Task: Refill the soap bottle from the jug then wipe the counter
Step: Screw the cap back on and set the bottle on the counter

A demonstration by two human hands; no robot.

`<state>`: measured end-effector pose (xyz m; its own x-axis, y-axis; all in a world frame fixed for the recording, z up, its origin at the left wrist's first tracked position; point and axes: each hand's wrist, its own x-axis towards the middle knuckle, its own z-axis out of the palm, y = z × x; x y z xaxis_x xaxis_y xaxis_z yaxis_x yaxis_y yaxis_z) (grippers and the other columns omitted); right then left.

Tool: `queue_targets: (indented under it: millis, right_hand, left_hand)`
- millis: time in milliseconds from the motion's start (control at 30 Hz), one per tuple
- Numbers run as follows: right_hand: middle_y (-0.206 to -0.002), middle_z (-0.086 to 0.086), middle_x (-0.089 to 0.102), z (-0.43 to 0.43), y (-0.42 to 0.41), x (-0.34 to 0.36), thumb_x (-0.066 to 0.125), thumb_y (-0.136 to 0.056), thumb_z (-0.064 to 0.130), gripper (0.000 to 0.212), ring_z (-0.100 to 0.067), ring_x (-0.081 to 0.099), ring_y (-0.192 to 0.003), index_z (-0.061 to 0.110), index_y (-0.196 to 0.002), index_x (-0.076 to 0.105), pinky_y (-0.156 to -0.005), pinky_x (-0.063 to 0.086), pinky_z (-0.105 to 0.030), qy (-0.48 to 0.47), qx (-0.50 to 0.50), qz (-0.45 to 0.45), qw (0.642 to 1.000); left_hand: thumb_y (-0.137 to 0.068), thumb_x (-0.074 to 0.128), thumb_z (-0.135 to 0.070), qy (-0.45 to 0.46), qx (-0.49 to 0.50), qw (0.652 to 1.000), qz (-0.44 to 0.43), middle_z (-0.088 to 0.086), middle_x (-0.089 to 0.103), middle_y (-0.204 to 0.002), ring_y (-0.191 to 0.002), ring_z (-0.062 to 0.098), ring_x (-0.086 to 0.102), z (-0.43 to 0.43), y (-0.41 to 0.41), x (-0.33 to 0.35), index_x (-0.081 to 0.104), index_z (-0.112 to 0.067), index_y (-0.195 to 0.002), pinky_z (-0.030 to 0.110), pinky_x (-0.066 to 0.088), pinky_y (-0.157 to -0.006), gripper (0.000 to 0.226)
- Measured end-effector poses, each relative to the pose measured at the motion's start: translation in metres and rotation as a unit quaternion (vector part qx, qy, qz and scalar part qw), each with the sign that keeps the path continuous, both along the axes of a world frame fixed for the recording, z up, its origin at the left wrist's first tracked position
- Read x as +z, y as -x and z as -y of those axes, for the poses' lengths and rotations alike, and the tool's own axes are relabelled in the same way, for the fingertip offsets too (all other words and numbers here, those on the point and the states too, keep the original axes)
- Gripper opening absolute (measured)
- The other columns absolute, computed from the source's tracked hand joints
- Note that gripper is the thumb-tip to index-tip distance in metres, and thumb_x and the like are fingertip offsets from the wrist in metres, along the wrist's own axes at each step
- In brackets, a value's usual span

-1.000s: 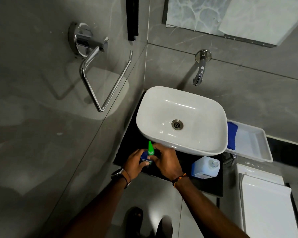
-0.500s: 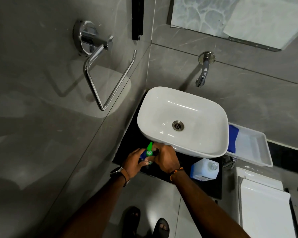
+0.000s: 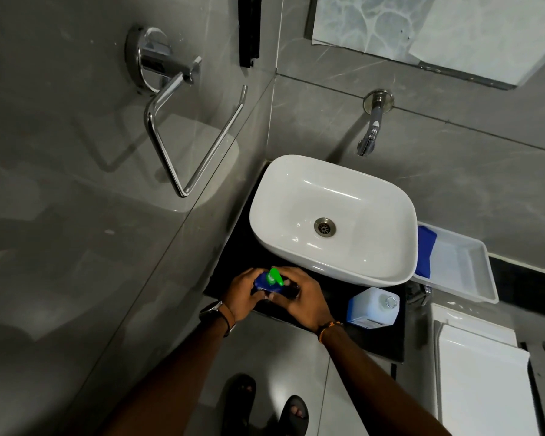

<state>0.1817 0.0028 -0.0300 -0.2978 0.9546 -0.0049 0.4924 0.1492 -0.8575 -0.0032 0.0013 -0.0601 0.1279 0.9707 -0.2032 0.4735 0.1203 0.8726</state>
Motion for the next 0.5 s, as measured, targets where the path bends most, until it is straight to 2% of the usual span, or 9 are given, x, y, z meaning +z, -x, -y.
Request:
queue_targets:
  millis: [100, 133, 233, 267, 333, 400, 467, 500]
  right_hand:
    - [-0.097, 0.015, 0.067, -0.003, -0.003, -0.001, 0.093, -0.068, 0.033, 0.035, -0.009, 0.066, -0.089, 0.032, -0.093, 0.068, -0.077, 0.052, -0.018, -0.008, -0.064, -0.003, 0.998]
    - [-0.097, 0.015, 0.066, -0.004, -0.004, -0.001, 0.093, -0.068, 0.034, 0.037, -0.009, 0.065, -0.089, 0.032, -0.093, 0.067, -0.076, 0.053, -0.018, -0.006, -0.068, -0.004, 0.998]
    - [-0.121, 0.015, 0.064, -0.007, -0.002, 0.002, 0.088, -0.077, 0.025, 0.053, -0.004, 0.063, -0.111, 0.034, -0.125, 0.067, -0.091, 0.050, -0.013, -0.010, -0.002, 0.009, 1.000]
    - [-0.125, 0.014, 0.064, -0.009, -0.001, 0.002, 0.086, -0.079, 0.020, 0.055, -0.003, 0.061, -0.115, 0.033, -0.129, 0.066, -0.095, 0.049, -0.015, -0.011, 0.018, 0.018, 1.000]
    - [-0.115, 0.015, 0.068, -0.012, 0.001, 0.002, 0.086, -0.078, 0.016, 0.045, -0.002, 0.064, -0.106, 0.033, -0.117, 0.071, -0.092, 0.052, -0.019, -0.008, 0.008, 0.032, 0.999]
    - [-0.095, 0.016, 0.067, -0.014, 0.001, 0.001, 0.092, -0.069, 0.021, 0.038, -0.003, 0.064, -0.088, 0.030, -0.097, 0.068, -0.077, 0.052, -0.016, 0.011, -0.037, 0.040, 0.998]
    - [-0.094, 0.015, 0.066, -0.016, 0.000, 0.000, 0.095, -0.064, 0.025, 0.045, -0.003, 0.064, -0.085, 0.028, -0.097, 0.065, -0.074, 0.052, -0.014, 0.037, -0.053, 0.032, 0.997]
    - [-0.102, 0.015, 0.068, -0.017, 0.000, 0.000, 0.094, -0.066, 0.023, 0.047, -0.002, 0.066, -0.091, 0.029, -0.105, 0.067, -0.080, 0.054, -0.016, 0.042, -0.041, 0.022, 0.998]
  left_hand:
    - [-0.081, 0.078, 0.000, 0.004, 0.000, 1.000, 0.002, 0.017, 0.062, -0.129, -0.119, 0.031, 0.063, 0.000, -0.001, 0.001, 0.057, 0.001, -0.130, 0.050, 0.052, -0.104, 0.053]
    - [-0.081, 0.078, -0.002, 0.006, 0.000, 1.000, 0.000, 0.018, 0.061, -0.129, -0.120, 0.031, 0.062, -0.001, -0.001, 0.001, 0.056, 0.002, -0.131, 0.050, 0.051, -0.104, 0.055]
    - [-0.081, 0.079, -0.003, 0.012, 0.002, 1.000, 0.005, 0.017, 0.061, -0.129, -0.120, 0.031, 0.062, -0.002, -0.001, 0.002, 0.056, 0.001, -0.131, 0.050, 0.052, -0.104, 0.056]
    - [-0.080, 0.079, -0.002, 0.013, 0.001, 1.000, 0.007, 0.017, 0.062, -0.129, -0.119, 0.031, 0.063, -0.002, 0.000, 0.002, 0.056, 0.001, -0.131, 0.050, 0.052, -0.104, 0.056]
    - [-0.080, 0.079, -0.002, 0.014, -0.005, 1.000, 0.006, 0.017, 0.062, -0.126, -0.117, 0.032, 0.064, -0.002, 0.000, 0.001, 0.057, 0.000, -0.130, 0.050, 0.052, -0.103, 0.055]
    - [-0.079, 0.080, -0.003, 0.010, -0.007, 1.000, -0.002, 0.017, 0.063, -0.122, -0.112, 0.032, 0.065, -0.002, 0.001, 0.001, 0.059, 0.000, -0.126, 0.051, 0.053, -0.100, 0.052]
    - [-0.078, 0.081, -0.004, 0.011, -0.006, 1.000, -0.005, 0.016, 0.064, -0.121, -0.112, 0.031, 0.065, -0.002, 0.000, 0.002, 0.059, -0.001, -0.126, 0.050, 0.054, -0.099, 0.052]
    - [-0.078, 0.081, -0.004, 0.012, -0.005, 1.000, -0.005, 0.016, 0.063, -0.121, -0.112, 0.031, 0.065, -0.003, 0.000, 0.002, 0.059, -0.001, -0.126, 0.050, 0.054, -0.099, 0.052]
